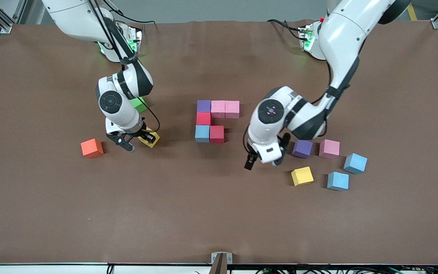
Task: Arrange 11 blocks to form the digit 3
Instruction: 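Open the left gripper off the pink block while the right gripper lifts yellow, then grasp the other yellow block with the left gripper while the right gripper carries yellow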
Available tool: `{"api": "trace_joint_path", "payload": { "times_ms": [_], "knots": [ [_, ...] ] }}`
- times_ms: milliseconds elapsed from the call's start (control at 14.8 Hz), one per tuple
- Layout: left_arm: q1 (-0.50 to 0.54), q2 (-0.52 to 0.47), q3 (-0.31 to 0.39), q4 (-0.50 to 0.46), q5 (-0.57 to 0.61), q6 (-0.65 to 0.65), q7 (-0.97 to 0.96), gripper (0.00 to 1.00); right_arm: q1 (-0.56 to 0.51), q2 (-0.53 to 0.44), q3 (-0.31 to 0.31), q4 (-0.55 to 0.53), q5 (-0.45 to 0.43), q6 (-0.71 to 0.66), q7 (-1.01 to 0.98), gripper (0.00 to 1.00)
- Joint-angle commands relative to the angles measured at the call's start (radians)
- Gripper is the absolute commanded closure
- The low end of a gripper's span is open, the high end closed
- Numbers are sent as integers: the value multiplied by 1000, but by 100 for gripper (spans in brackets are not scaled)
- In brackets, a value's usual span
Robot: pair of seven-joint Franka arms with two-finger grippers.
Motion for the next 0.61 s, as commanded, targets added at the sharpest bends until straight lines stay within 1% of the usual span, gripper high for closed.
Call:
{"api": "trace_joint_path", "payload": {
  "times_ms": [0,135,203,406,541],
  "knots": [
    [57,-15,-7,-23,10,-11,230,0,39,-11,2,56,11,-17,-23,96],
    [105,-15,-7,-28,7,-11,390,0,77,1,1,121,11,-40,-29,97],
    [129,-13,-7,-29,9,-11,455,0,94,23,1,172,11,-69,-52,97],
    [175,2,-4,-28,7,-11,619,0,125,81,1,323,9,-191,-176,97],
    [204,14,0,-28,13,-5,746,0,140,127,1,412,9,-243,-266,97]
  ]
}}
